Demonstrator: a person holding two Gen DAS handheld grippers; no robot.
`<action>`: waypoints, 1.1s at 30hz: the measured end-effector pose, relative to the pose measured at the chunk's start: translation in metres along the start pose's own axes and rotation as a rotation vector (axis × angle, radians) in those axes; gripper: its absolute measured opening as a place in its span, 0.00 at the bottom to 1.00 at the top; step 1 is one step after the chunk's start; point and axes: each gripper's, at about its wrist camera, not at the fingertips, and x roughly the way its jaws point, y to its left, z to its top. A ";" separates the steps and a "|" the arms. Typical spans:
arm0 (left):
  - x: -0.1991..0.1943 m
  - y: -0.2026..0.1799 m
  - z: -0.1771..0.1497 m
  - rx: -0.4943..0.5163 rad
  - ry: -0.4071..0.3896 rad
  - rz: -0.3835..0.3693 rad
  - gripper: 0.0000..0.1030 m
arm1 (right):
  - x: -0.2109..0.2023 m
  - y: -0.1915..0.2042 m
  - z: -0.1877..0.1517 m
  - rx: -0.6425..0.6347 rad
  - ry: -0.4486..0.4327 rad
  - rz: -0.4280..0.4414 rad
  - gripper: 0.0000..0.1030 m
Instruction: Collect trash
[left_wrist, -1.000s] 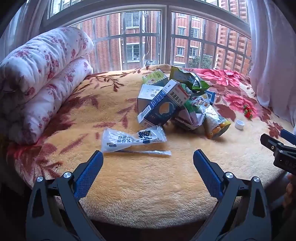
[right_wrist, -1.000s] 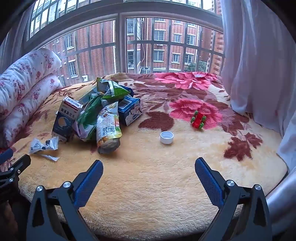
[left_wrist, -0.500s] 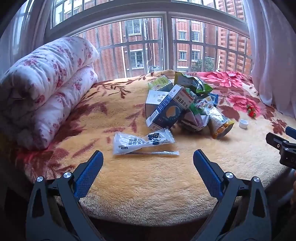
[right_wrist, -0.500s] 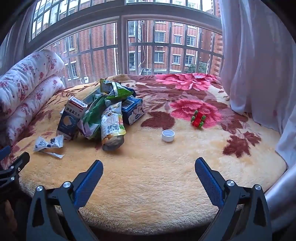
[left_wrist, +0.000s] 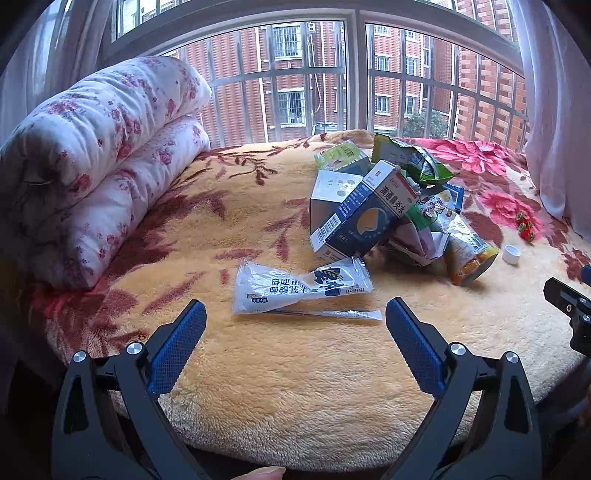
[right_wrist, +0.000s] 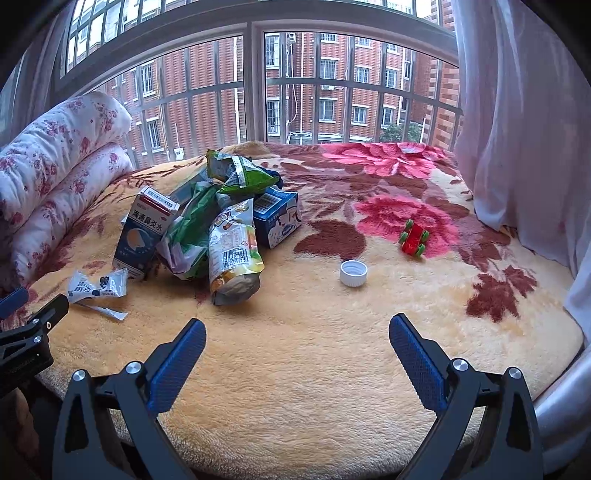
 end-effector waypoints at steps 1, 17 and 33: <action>0.001 0.001 0.000 -0.004 0.003 -0.002 0.92 | 0.002 0.000 0.000 0.002 0.002 0.001 0.95; 0.008 -0.003 0.001 0.004 0.039 -0.068 0.92 | 0.010 -0.010 0.004 0.023 0.017 -0.010 0.95; 0.010 0.006 -0.003 -0.037 0.058 -0.073 0.92 | 0.014 -0.012 0.003 0.029 0.029 -0.010 0.95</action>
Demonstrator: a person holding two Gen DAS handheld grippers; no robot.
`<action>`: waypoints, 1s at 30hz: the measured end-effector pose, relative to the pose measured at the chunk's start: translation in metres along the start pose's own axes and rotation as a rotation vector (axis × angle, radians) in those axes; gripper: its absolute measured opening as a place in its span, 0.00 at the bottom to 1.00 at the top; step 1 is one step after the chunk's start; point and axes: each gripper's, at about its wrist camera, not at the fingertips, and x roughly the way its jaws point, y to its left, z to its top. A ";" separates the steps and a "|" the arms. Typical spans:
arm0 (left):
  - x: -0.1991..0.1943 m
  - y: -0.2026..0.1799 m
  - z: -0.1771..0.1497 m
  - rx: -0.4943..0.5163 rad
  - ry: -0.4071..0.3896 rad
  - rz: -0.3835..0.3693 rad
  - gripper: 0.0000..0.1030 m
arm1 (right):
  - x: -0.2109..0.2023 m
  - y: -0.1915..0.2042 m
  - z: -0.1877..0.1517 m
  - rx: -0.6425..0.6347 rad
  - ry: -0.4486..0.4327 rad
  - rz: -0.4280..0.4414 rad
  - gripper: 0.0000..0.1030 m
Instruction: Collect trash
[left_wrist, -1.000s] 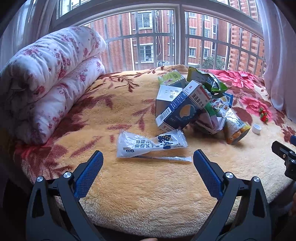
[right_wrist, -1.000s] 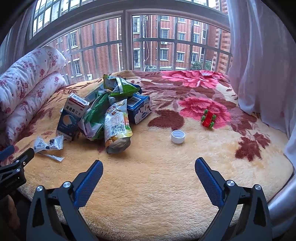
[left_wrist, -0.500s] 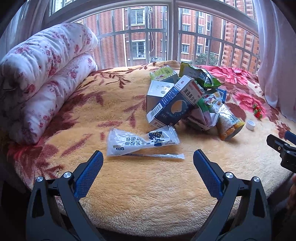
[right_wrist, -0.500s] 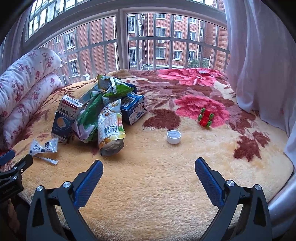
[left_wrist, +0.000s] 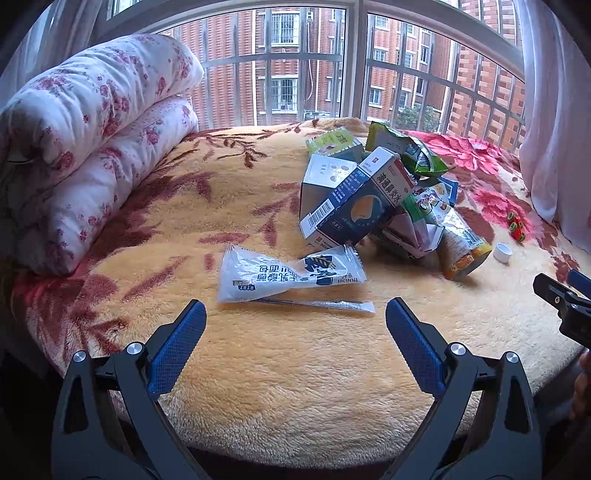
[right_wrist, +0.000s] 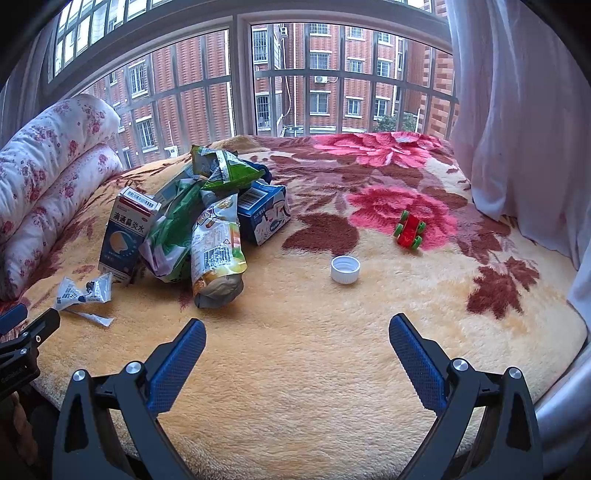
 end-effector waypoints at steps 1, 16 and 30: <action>0.000 0.000 -0.001 0.000 0.002 -0.001 0.92 | 0.000 0.000 -0.001 0.000 0.001 0.001 0.95; 0.002 0.001 -0.005 -0.012 0.007 -0.010 0.92 | 0.008 -0.006 -0.006 0.011 0.020 -0.009 0.95; 0.005 0.000 -0.006 0.004 0.007 -0.010 0.92 | 0.023 -0.017 -0.009 -0.004 0.027 0.035 0.95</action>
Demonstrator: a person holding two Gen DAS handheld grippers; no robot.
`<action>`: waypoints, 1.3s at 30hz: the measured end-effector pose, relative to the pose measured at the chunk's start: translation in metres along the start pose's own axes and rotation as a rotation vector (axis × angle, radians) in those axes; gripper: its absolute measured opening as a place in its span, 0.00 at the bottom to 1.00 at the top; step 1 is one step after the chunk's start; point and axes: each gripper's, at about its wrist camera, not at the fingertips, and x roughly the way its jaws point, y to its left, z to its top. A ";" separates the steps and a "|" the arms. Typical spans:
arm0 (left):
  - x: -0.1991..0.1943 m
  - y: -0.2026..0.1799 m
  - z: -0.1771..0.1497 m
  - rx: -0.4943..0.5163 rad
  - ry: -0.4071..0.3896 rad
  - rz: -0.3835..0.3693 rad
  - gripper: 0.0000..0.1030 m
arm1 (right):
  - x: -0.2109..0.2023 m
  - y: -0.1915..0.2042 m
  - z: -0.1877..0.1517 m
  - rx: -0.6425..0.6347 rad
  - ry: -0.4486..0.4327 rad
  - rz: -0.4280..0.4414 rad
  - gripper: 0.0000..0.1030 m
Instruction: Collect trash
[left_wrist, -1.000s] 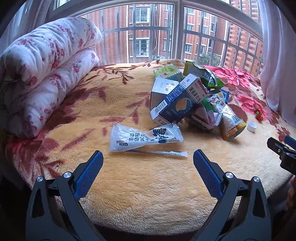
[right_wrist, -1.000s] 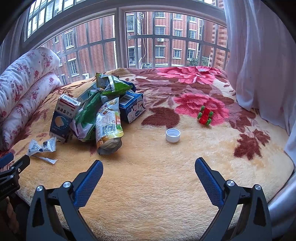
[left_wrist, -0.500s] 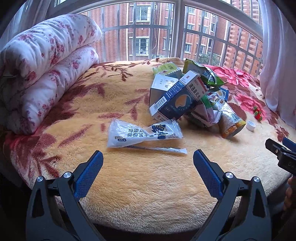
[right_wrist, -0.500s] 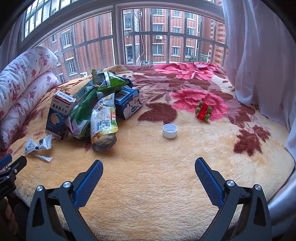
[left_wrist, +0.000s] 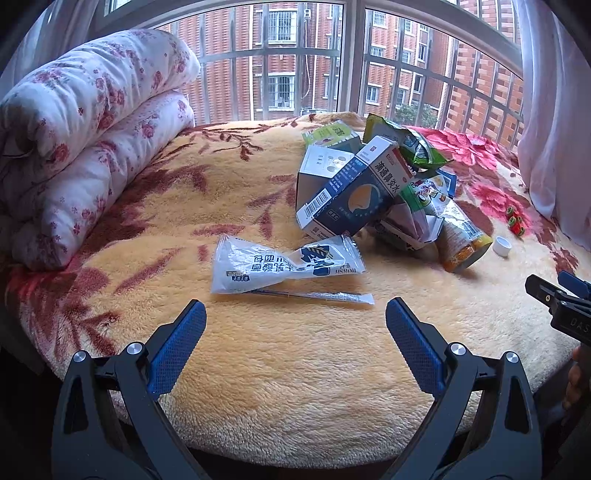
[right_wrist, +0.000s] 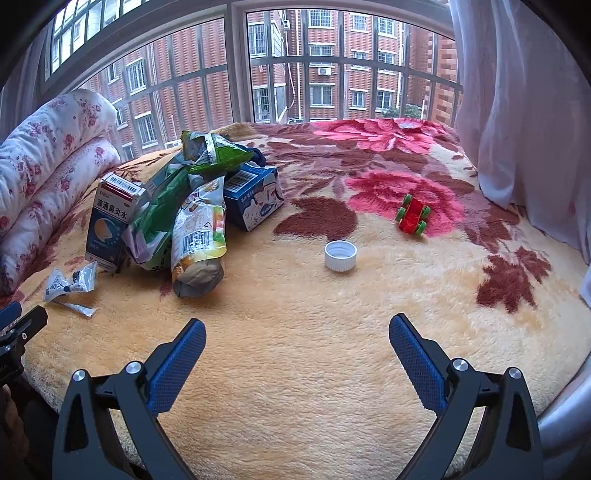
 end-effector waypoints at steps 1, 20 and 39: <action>0.000 0.000 0.000 0.001 -0.001 0.001 0.92 | 0.002 -0.002 0.000 -0.007 -0.003 0.009 0.95; 0.005 0.006 0.000 0.001 -0.014 -0.011 0.92 | 0.081 -0.050 0.050 -0.019 0.073 0.082 0.70; 0.003 0.019 0.012 0.044 -0.063 -0.031 0.92 | 0.123 -0.041 0.052 -0.050 0.190 0.087 0.30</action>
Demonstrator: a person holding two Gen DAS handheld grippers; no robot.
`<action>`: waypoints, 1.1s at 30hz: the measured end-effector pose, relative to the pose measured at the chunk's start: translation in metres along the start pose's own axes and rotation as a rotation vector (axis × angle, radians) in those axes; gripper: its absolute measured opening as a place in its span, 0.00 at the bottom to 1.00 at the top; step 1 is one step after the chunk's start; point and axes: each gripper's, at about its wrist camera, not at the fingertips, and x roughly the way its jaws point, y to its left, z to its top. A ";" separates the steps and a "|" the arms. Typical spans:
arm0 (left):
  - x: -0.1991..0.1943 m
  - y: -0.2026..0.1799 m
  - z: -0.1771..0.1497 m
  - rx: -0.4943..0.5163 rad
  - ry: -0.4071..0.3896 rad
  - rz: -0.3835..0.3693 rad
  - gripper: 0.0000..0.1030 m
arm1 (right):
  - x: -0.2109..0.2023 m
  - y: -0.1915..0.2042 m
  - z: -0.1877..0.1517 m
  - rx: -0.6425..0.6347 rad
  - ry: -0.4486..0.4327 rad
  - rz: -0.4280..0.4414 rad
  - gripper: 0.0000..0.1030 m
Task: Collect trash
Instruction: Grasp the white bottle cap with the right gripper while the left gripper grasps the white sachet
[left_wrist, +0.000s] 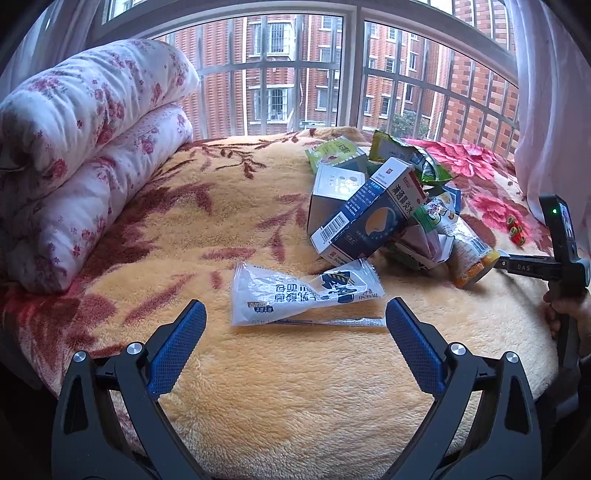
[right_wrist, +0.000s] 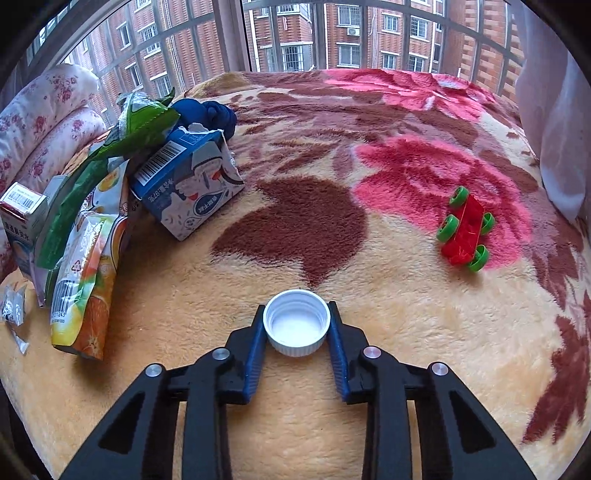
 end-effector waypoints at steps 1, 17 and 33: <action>0.000 -0.001 0.001 0.029 -0.007 -0.006 0.92 | -0.001 0.000 -0.001 0.002 -0.002 0.001 0.30; 0.034 0.009 0.021 0.522 0.021 -0.248 0.92 | -0.002 -0.008 -0.006 0.042 -0.029 0.042 0.30; 0.085 -0.010 0.014 0.658 0.170 -0.378 0.50 | -0.001 -0.008 -0.006 0.046 -0.024 0.042 0.31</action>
